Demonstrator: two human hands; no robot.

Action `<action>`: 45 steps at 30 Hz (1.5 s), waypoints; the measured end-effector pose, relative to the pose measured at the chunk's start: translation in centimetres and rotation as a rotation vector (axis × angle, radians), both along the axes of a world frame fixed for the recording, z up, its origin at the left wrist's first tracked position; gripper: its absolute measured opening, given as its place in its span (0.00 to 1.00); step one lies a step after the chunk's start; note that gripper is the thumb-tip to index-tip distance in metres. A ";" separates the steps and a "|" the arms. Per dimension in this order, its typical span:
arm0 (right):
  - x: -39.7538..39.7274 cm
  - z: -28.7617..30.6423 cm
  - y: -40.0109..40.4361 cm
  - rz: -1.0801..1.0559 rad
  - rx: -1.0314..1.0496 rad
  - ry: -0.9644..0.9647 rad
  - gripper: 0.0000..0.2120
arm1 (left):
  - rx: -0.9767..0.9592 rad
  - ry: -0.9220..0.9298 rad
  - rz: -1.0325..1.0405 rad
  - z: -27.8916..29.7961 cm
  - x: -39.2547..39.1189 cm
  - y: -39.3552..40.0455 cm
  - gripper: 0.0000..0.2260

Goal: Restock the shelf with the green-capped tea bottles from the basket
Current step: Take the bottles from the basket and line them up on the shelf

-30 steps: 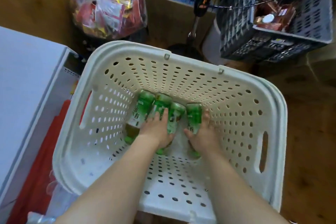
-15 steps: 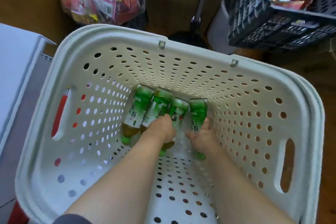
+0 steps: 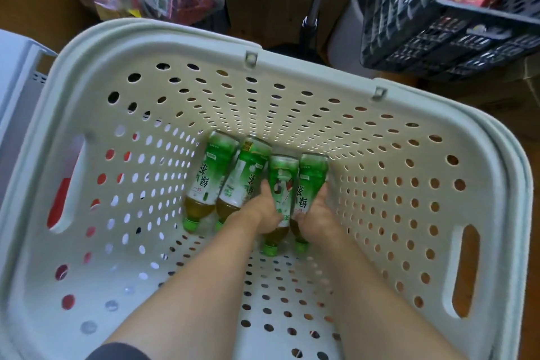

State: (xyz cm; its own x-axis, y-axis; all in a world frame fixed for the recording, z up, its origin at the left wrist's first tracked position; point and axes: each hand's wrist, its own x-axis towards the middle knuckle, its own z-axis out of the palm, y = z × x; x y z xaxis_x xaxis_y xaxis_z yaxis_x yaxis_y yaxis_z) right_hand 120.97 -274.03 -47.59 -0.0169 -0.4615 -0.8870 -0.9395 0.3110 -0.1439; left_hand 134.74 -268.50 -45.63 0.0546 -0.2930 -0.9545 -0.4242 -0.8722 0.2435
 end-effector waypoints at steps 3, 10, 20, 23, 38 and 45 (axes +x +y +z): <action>-0.2 0.6 0.0 -0.028 -0.032 -0.028 0.50 | -0.024 0.000 0.125 0.4 0.2 -0.1 0.43; -0.5 3.7 -1.6 -0.071 0.012 -0.078 0.43 | -0.089 0.025 0.212 3.7 2.8 -0.1 0.42; -1.5 8.3 -2.2 -0.068 -0.125 -0.191 0.28 | -0.090 -0.230 0.177 5.8 4.3 1.9 0.33; -1.1 9.0 -2.0 -0.018 -0.129 -0.187 0.24 | -0.071 -0.163 0.221 6.3 3.9 2.6 0.35; -1.0 9.2 -2.0 0.066 -0.228 -0.116 0.26 | -0.342 -0.347 0.281 7.2 6.1 2.7 0.31; -1.1 8.3 -2.6 0.156 -0.252 -0.125 0.40 | -0.477 -0.171 0.353 7.1 5.1 0.9 0.34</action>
State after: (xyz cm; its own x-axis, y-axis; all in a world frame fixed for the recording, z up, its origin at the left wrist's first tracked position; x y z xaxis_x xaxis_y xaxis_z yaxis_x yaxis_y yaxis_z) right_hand 119.92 -276.61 -39.26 0.1736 -0.6554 -0.7351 -0.9432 0.1042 -0.3156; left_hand 139.81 -267.61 -38.53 0.3672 -0.6218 -0.6918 -0.1969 -0.7788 0.5955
